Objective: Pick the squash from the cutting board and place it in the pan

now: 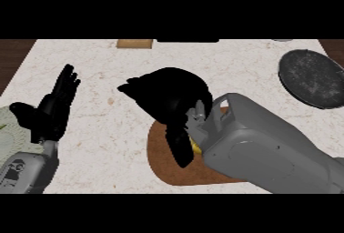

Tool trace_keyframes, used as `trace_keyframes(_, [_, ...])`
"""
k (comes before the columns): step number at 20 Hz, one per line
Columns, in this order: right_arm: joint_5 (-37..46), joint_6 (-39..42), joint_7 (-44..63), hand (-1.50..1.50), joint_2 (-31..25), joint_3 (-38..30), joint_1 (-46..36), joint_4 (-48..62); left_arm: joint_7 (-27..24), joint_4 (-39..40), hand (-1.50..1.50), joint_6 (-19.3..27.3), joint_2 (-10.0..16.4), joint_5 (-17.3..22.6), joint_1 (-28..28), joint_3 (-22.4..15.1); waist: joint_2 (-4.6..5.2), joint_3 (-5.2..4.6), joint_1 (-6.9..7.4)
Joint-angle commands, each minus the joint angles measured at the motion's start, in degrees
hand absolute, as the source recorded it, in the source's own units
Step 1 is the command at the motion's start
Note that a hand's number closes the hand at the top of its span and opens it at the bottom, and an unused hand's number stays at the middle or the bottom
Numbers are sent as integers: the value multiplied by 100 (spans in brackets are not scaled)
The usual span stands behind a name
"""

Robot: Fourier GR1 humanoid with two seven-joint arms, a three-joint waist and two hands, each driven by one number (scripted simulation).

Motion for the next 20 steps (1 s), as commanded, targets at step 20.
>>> trace_keyframes(20, [1594,407,180,-150,574,256,967,848,-1,-161,0,-433,-68,-240,269,461,12,1,21])
